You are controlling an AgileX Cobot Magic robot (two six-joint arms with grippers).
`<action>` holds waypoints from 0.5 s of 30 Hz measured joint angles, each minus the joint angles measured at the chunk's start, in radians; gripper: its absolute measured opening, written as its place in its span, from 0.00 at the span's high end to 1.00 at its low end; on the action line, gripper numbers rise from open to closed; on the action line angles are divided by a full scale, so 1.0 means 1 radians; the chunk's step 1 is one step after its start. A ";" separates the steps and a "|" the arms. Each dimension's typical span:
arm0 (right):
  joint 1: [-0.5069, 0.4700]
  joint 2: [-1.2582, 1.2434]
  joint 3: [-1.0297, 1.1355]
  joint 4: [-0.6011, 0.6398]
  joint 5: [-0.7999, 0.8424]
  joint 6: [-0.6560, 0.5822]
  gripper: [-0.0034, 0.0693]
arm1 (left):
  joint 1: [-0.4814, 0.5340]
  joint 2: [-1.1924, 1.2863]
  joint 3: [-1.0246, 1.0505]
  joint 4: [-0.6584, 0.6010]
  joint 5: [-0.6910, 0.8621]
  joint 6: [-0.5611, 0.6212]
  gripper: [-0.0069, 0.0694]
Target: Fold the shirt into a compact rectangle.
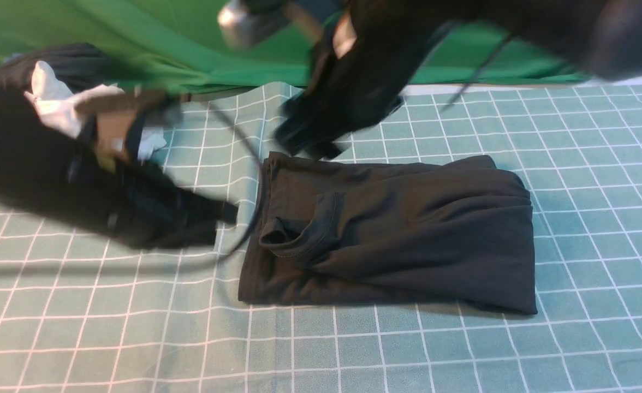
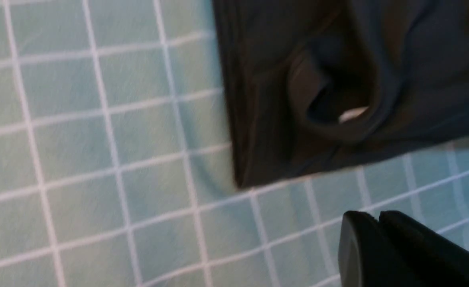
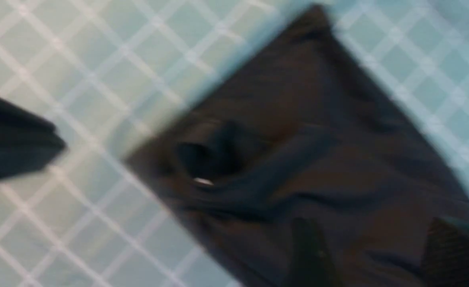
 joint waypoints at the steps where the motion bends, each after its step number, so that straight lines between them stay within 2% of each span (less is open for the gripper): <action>1: -0.015 -0.026 0.015 -0.016 0.004 0.000 0.59 | 0.000 0.018 -0.042 -0.015 0.016 0.000 0.89; 2: -0.022 -0.037 0.023 -0.019 0.004 0.000 0.61 | 0.000 0.026 -0.050 -0.018 0.024 0.000 0.89; 3: -0.059 -0.078 0.063 -0.022 0.009 0.000 0.79 | 0.000 0.072 -0.134 -0.043 0.058 0.000 0.89; 5: -0.119 -0.127 0.126 -0.020 0.014 -0.003 0.88 | 0.000 0.131 -0.204 -0.065 0.085 0.000 0.89; 8: -0.212 -0.206 0.258 -0.019 0.018 -0.011 0.93 | -0.001 0.225 -0.290 -0.110 0.122 0.012 0.89; 11: -0.295 -0.295 0.394 -0.019 0.009 -0.019 0.94 | -0.017 0.347 -0.376 -0.159 0.137 0.076 0.89; 15: -0.377 -0.403 0.563 -0.014 -0.056 -0.022 0.94 | -0.055 0.486 -0.471 -0.137 0.151 0.087 0.86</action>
